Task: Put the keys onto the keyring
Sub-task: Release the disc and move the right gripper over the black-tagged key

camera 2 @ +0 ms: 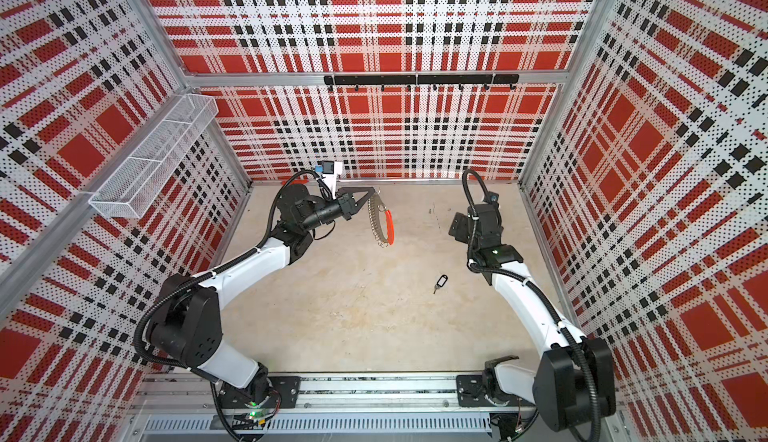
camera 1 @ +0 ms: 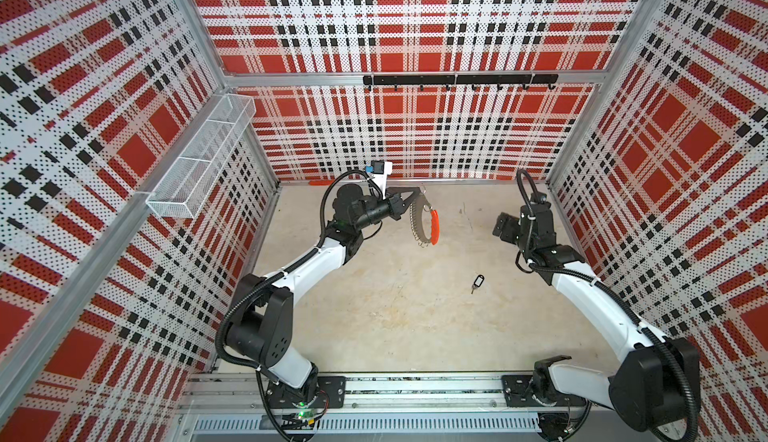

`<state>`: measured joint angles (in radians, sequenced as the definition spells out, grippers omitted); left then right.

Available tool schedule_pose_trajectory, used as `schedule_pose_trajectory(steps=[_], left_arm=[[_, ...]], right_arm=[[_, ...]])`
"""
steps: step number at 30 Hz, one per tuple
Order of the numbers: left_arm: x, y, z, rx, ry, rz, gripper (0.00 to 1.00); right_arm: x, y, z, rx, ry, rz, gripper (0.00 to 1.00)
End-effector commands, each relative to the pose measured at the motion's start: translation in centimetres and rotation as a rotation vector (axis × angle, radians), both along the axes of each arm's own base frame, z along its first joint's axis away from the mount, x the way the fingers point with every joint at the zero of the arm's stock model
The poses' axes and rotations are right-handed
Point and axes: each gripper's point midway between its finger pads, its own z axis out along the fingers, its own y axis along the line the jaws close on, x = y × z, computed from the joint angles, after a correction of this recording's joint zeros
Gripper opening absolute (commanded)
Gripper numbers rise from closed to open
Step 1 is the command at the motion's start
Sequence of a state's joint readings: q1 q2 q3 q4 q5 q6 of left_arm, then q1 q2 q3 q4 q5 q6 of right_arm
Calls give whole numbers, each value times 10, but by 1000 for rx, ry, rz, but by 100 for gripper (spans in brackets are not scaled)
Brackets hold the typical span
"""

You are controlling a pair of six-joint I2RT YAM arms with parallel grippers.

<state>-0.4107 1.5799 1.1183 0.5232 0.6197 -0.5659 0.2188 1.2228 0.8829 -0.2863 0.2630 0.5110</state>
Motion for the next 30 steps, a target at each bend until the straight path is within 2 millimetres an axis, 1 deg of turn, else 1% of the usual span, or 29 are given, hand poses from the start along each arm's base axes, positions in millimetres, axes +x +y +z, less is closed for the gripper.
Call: schedule_pose_trajectory(steps=[1, 4, 5, 7, 9, 12, 14, 17, 19, 21, 24, 26, 30], left_arm=[[-5, 14, 13, 58, -53, 56, 0], [-5, 21, 18, 75, -62, 105, 0], [-4, 21, 20, 73, -65, 111, 0], [1, 22, 24, 55, -51, 125, 0], [4, 21, 24, 39, -28, 111, 0], [2, 21, 15, 56, -26, 105, 0], [-1, 26, 5, 71, -25, 131, 0], [-12, 31, 0, 67, -59, 146, 0], [-13, 34, -5, 74, -59, 161, 0], [-16, 35, -3, 63, -52, 141, 0], [-19, 41, 1, 73, -79, 163, 0], [-17, 49, 4, 75, -94, 182, 0], [-8, 63, 2, 64, -72, 207, 0]], right_arm=[[-23, 12, -25, 124, 70, 7, 81], [-39, 28, -54, 210, 182, 31, 65], [-48, 36, -66, 229, 222, 37, 59], [-60, 49, -78, 242, 255, 45, 51], [-72, 60, -88, 273, 268, 50, 45], [-82, 72, -102, 358, 268, 54, 42], [-86, 75, -109, 403, 264, 51, 40], [-89, 79, -114, 443, 260, 49, 38], [-91, 82, -116, 459, 264, 58, 36], [-93, 84, -120, 456, 269, 60, 35], [-97, 83, -129, 459, 280, 47, 31], [-99, 81, -134, 453, 284, 37, 30], [-100, 80, -140, 466, 273, 27, 28]])
